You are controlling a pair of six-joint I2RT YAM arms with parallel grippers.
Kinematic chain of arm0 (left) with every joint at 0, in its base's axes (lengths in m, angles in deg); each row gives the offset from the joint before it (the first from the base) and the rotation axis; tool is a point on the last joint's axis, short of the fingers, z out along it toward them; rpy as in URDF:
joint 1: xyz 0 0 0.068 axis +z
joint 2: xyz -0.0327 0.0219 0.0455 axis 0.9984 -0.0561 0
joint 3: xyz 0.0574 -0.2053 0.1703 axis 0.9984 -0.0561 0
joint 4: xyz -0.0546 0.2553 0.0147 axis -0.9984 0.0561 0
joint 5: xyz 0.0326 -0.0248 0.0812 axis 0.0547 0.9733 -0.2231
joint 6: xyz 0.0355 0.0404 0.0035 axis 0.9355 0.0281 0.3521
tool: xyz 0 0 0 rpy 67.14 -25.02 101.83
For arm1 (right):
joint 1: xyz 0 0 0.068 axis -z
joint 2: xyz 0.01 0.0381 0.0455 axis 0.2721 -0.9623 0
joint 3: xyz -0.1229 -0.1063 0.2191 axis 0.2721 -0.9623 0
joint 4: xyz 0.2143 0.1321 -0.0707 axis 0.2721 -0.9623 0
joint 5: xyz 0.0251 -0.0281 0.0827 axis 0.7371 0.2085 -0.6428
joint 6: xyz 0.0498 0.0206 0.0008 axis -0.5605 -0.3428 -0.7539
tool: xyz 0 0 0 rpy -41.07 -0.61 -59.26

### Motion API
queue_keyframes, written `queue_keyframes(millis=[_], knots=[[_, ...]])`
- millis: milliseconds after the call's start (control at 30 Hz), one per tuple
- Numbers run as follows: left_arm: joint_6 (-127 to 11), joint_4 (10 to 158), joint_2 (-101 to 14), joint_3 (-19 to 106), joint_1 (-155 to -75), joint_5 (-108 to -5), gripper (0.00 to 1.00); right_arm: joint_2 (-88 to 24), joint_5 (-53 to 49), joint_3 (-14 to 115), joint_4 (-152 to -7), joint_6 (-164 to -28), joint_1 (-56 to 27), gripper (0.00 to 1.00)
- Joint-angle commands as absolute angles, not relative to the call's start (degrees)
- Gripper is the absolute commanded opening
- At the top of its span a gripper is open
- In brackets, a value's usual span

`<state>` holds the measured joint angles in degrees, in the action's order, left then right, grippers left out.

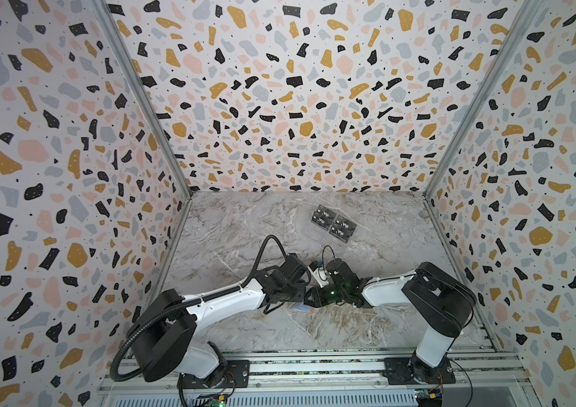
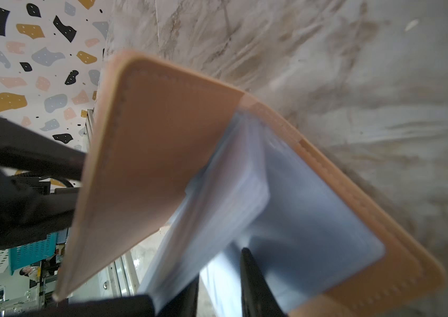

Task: Insert credit cards into a card holder
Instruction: Close the card holder at the center of the table.

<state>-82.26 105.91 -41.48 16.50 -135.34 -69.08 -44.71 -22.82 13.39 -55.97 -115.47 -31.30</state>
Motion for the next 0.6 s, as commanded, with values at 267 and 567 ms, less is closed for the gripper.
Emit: queue_keyframes(millis=[267, 567], knots=[[-82.8, 100.7, -41.4, 14.1, -135.9, -67.9, 0.47, -30.4, -14.2, 10.7, -70.0, -111.5, -31.0, 0.37], [-80.9, 96.4, -43.8, 14.3, -138.4, -65.2, 0.47, -21.5, -13.7, 6.9, -72.4, -113.3, -27.1, 0.43]])
